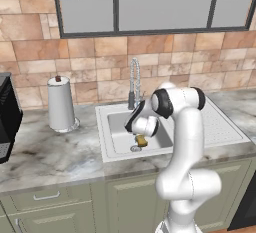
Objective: Soak the sponge with water for a few seconds and then drop it inside the sink.
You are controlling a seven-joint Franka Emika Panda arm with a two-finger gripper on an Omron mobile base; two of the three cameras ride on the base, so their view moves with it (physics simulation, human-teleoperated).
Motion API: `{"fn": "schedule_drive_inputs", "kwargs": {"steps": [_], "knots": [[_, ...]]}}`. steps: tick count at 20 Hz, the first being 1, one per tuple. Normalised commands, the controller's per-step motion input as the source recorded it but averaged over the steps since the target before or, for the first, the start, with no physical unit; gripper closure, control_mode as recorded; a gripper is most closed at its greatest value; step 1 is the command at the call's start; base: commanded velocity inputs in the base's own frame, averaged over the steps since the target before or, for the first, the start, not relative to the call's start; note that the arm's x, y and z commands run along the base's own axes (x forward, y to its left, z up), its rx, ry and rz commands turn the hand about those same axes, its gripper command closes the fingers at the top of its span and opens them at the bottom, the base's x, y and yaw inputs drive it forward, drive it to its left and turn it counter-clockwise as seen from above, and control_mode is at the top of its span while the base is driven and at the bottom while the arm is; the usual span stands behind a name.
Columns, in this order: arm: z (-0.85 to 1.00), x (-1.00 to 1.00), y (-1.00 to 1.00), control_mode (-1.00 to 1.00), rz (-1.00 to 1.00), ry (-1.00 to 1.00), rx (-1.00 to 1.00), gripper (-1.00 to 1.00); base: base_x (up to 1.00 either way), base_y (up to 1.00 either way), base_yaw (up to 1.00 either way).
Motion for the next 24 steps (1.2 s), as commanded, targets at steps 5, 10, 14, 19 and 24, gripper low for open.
{"fn": "schedule_drive_inputs", "kwargs": {"steps": [5,10,14,19,24], "knots": [[0.43,-0.34,-0.07,-1.00,0.00,-0.03,0.01,-1.00,0.00,0.00,0.00],[0.62,0.00,-0.10,-1.00,0.00,-0.03,0.00,-1.00,0.00,0.00,0.00],[0.47,0.00,-0.10,-1.00,0.00,-0.05,0.02,-1.00,0.00,0.00,0.00],[0.44,-0.01,-0.14,-1.00,0.00,-0.04,0.02,-1.00,0.00,0.00,0.00],[0.41,-0.20,-0.21,-1.00,0.00,-0.04,0.02,-1.00,0.00,0.00,0.00]]}}
